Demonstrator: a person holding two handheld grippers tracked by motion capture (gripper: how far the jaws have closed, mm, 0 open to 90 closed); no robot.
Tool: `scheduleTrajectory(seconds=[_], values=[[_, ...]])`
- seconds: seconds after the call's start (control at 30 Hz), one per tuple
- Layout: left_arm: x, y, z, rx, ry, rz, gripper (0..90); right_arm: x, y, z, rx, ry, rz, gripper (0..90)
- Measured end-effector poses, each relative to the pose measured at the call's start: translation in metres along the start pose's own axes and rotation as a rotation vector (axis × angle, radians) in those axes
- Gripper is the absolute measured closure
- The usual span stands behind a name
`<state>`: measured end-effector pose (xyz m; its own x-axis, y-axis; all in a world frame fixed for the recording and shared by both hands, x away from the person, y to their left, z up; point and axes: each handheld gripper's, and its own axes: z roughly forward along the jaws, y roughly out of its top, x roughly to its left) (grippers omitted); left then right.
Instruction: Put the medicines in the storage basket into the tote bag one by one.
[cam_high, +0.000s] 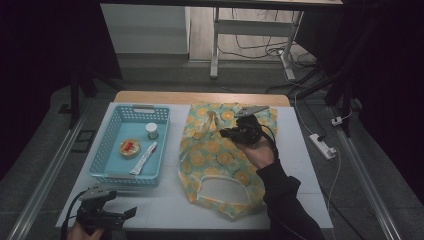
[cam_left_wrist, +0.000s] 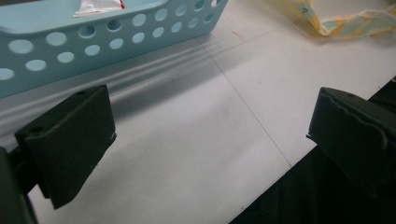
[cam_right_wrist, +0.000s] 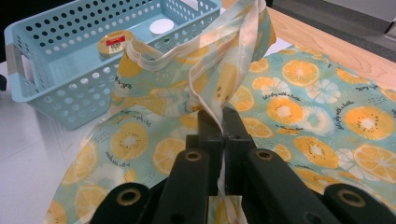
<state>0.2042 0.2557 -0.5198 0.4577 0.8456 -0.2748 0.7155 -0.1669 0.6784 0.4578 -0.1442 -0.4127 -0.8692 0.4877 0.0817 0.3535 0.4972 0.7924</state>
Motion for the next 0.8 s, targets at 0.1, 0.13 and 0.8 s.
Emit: scheduleTrajectory(seconds=[0.1,0.13,0.8], values=[[-0.0002,-0.0001,-0.0009,-0.007,0.007,-0.003,0.2,0.0001,-0.0013,0.0,-0.003,0.01,0.0,89.8],[-0.0002,-0.0001,-0.0009,-0.007,0.008,-0.005,0.0,0.0003,-0.002,0.0003,-0.001,0.011,-0.005,89.8],[0.003,0.0062,-0.0079,-0.061,-0.004,0.021,0.0,0.0,-0.0053,-0.0036,-0.012,0.007,-0.009,89.8]])
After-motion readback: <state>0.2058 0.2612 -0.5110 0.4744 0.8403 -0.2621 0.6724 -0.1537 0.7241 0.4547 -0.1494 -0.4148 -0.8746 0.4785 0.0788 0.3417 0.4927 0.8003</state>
